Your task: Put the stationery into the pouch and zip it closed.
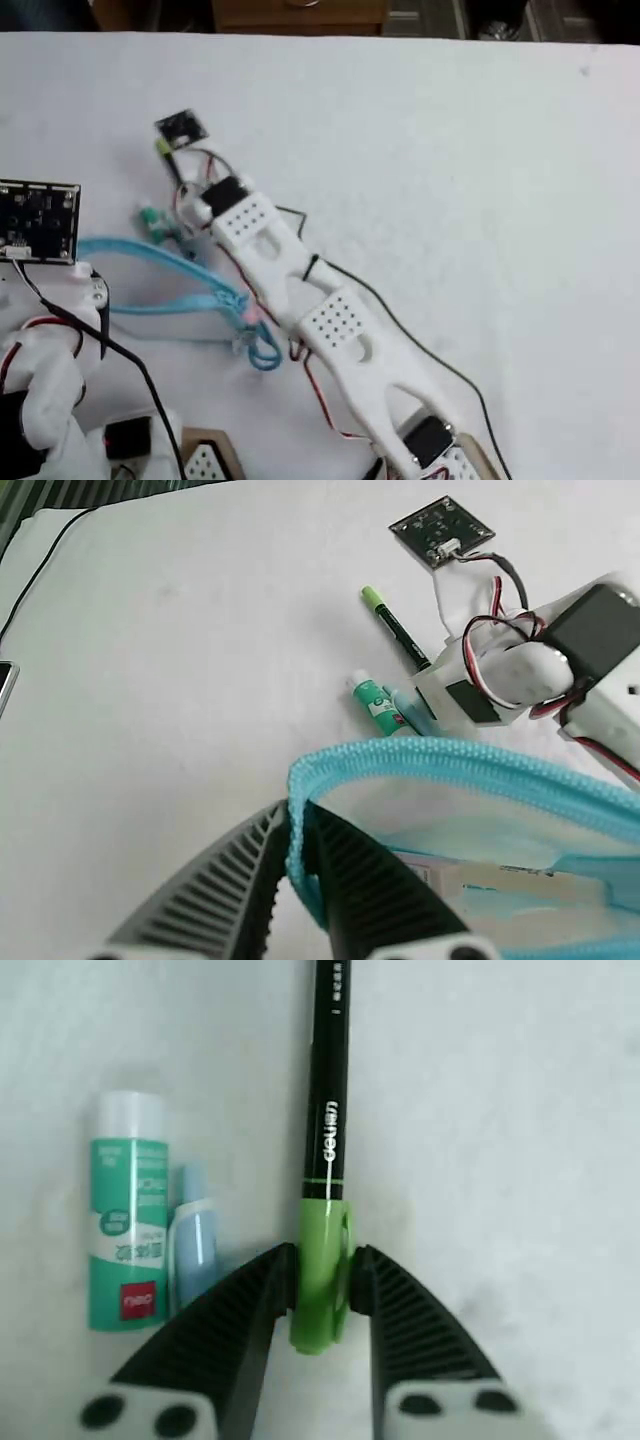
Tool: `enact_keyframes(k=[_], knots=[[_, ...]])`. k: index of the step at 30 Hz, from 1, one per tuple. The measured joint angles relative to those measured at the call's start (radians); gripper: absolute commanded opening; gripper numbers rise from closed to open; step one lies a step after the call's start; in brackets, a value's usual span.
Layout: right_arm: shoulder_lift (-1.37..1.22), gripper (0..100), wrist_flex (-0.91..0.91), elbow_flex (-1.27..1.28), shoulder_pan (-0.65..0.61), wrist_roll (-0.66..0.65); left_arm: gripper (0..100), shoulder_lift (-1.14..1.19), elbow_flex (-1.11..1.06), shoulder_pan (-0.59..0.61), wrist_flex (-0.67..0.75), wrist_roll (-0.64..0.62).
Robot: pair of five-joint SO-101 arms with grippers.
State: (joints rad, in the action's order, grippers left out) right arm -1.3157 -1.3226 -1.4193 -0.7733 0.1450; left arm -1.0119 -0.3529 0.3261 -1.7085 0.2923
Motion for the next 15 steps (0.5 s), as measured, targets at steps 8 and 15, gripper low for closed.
enact_keyframes(k=[8,15], knots=[[-0.005,1.6,-0.153,-0.084,0.043,0.0,2,0.0,0.0,0.0,0.0,0.0],[-0.002,1.6,-0.391,-0.201,0.121,0.0,2,0.0,0.0,0.0,0.0,0.0]])
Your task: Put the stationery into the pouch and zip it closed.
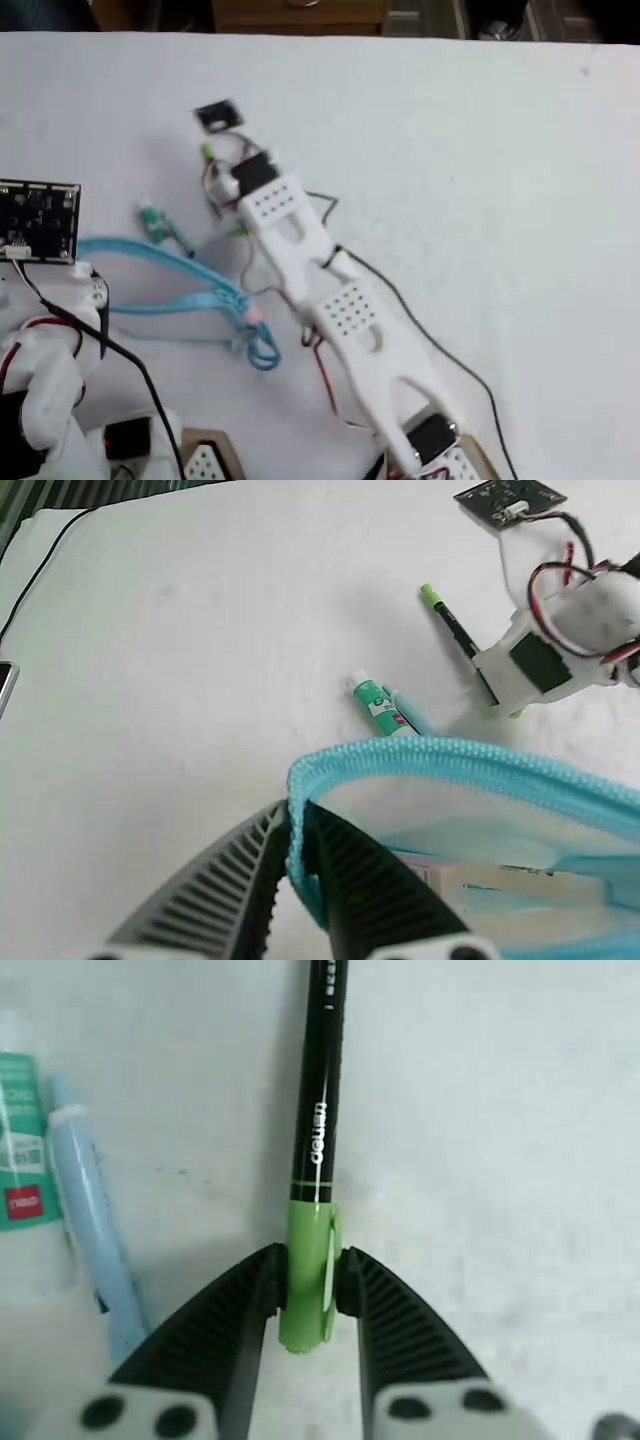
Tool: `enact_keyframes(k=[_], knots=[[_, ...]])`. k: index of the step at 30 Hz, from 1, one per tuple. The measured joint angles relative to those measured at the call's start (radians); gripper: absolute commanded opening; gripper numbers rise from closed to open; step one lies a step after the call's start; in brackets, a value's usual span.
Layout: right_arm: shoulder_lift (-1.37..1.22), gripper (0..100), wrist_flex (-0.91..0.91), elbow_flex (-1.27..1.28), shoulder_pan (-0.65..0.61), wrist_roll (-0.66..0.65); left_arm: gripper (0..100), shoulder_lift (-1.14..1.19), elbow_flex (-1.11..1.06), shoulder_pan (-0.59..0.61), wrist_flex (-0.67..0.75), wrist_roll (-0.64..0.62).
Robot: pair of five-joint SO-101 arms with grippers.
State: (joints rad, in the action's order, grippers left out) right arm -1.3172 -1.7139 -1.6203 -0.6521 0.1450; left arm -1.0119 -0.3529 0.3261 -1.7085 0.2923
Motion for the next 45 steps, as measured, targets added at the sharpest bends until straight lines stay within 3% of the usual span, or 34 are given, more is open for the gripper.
enact_keyframes(k=[8,14,22,30,33,39,45], knots=[[0.008,1.5,-0.04,0.023,0.219,-0.041,2,0.0,0.0,0.0,0.0,0.0],[0.192,1.5,-0.04,0.265,0.308,-0.055,2,0.0,0.0,0.0,0.0,0.0],[0.58,1.6,-0.04,0.928,0.308,-0.061,2,0.0,0.0,0.0,0.0,0.0],[0.895,1.9,-0.026,1.519,0.272,-0.173,2,0.0,0.0,0.0,0.0,0.0],[0.996,7.2,0.021,1.692,0.232,-0.219,2,0.0,0.0,0.0,0.0,0.0],[1.126,28.7,0.137,1.815,0.203,-0.236,2,0.0,0.0,0.0,0.0,0.0],[1.163,31.2,0.173,1.818,0.189,-0.239,2,0.0,0.0,0.0,0.0,0.0]])
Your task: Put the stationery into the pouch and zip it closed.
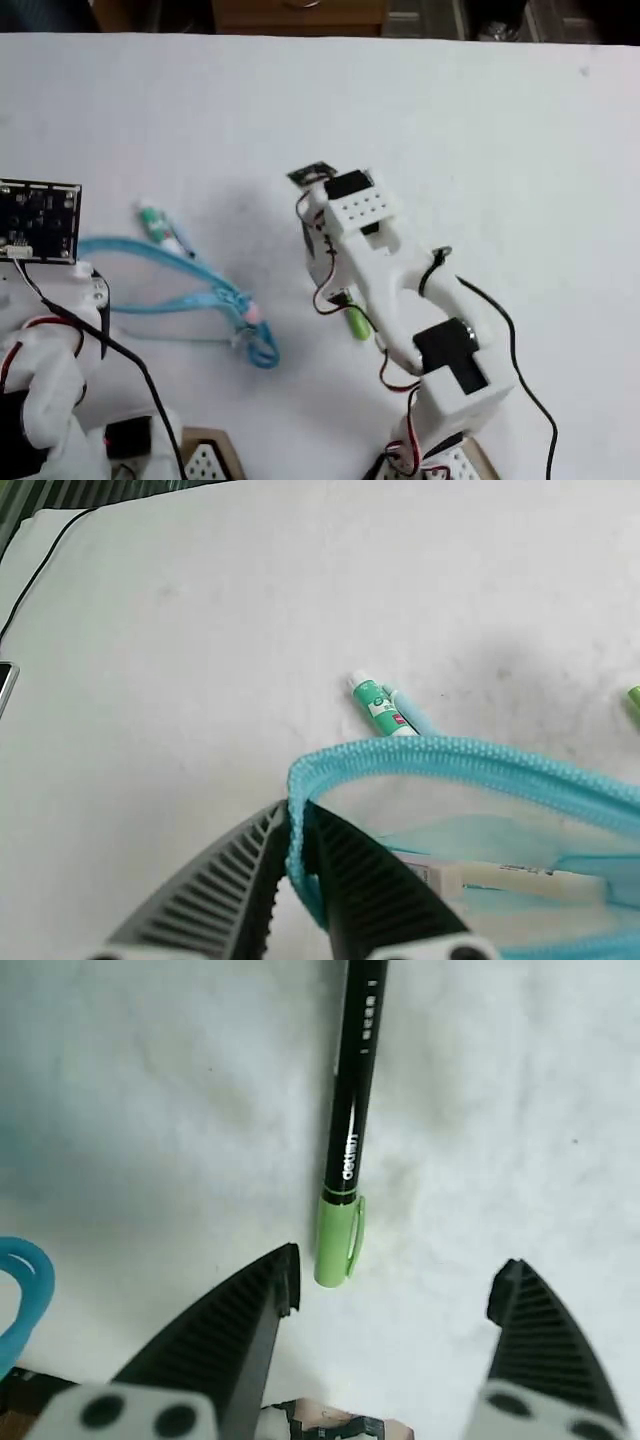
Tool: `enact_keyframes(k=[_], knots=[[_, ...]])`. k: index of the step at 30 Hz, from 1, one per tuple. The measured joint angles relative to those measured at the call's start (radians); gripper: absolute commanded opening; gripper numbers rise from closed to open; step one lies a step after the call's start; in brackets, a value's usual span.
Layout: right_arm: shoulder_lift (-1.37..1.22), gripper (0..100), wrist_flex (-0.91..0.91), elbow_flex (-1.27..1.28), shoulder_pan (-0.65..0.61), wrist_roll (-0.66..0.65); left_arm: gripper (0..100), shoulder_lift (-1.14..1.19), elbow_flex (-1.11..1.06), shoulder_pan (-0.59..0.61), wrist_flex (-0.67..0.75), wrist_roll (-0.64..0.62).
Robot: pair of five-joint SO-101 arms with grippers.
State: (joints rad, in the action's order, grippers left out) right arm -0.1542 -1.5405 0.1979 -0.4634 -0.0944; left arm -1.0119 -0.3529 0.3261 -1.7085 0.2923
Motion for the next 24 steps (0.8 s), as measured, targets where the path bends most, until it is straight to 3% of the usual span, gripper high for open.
enact_keyframes(k=[7,15,17,21,24], knots=[[-0.038,31.1,0.109,-0.11,-0.015,0.018,2,0.0,0.0,0.0,0.0,0.0],[-0.33,30.1,0.13,-0.37,-0.055,0.06,2,0.0,0.0,0.0,0.0,0.0],[-0.416,24.2,0.132,-0.437,-0.052,0.06,2,0.0,0.0,0.0,0.0,0.0],[-0.545,2.2,0.126,-0.559,-0.035,0.06,2,0.0,0.0,0.0,0.0,0.0],[-0.589,5.2,0.103,-0.628,-0.021,0.061,2,0.0,0.0,0.0,0.0,0.0]])
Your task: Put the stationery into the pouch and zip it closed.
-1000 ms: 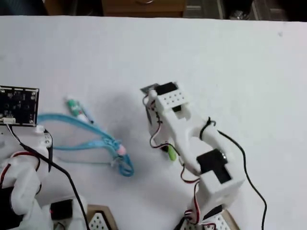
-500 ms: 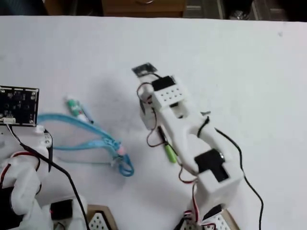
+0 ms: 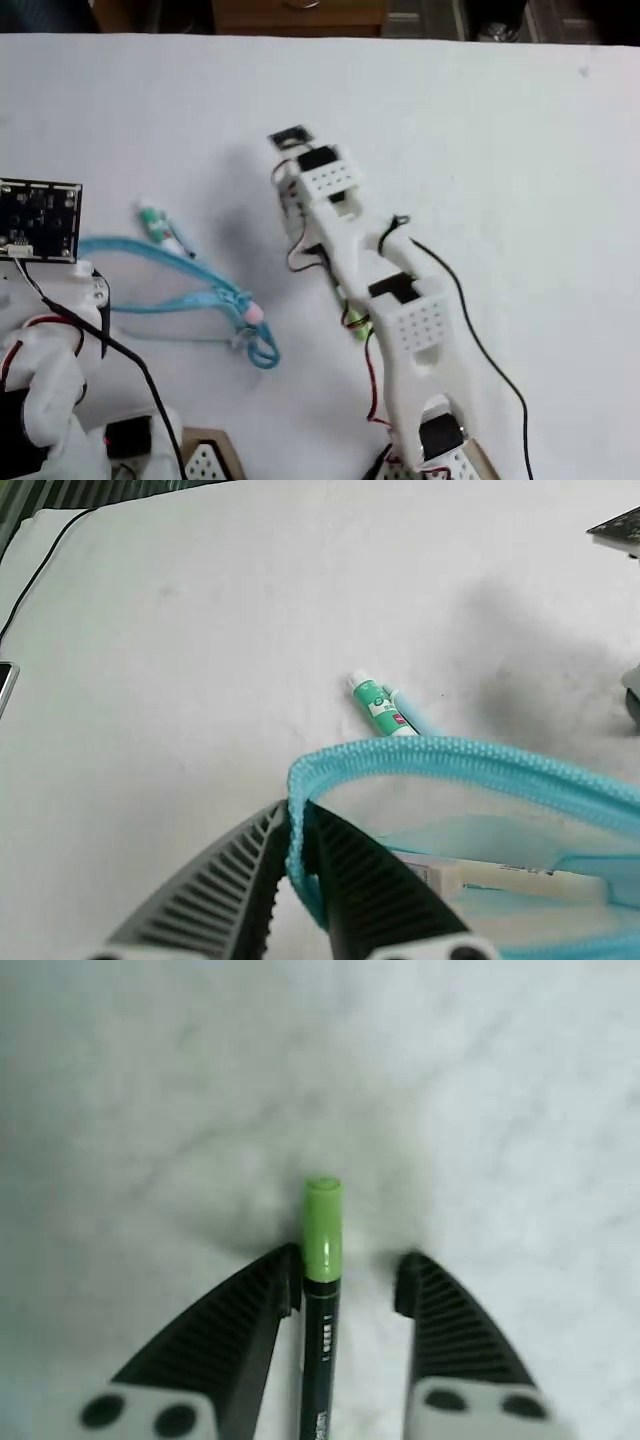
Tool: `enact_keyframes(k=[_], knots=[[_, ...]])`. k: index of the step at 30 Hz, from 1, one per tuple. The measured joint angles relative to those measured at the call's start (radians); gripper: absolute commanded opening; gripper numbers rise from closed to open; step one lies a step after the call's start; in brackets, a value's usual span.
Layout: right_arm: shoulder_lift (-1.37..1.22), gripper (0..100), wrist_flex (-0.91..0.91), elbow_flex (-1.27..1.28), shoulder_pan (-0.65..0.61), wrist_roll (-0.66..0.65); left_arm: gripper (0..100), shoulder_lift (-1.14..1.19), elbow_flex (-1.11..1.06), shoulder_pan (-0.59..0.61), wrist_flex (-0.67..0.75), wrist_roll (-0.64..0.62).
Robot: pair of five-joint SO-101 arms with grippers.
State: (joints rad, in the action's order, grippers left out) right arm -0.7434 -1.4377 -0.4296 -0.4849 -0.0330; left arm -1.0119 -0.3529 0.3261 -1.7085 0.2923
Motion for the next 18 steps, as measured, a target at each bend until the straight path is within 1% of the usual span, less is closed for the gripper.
enact_keyframes(k=[3,8,12,16,18], knots=[[-0.02,1.2,-0.054,-0.055,0.006,0.0,2,0.0,0.0,0.0,0.0,0.0],[-0.038,1.7,-0.178,-0.166,0.014,0.0,2,0.0,0.0,0.0,0.0,0.0],[-0.038,1.7,-0.298,-0.328,0.051,0.0,2,0.0,0.0,0.0,0.0,0.0],[0.014,1.7,-0.311,-0.443,0.091,0.003,2,0.0,0.0,0.0,0.0,0.0],[0.087,1.7,-0.313,-0.477,0.089,0.043,2,0.0,0.0,0.0,0.0,0.0]])
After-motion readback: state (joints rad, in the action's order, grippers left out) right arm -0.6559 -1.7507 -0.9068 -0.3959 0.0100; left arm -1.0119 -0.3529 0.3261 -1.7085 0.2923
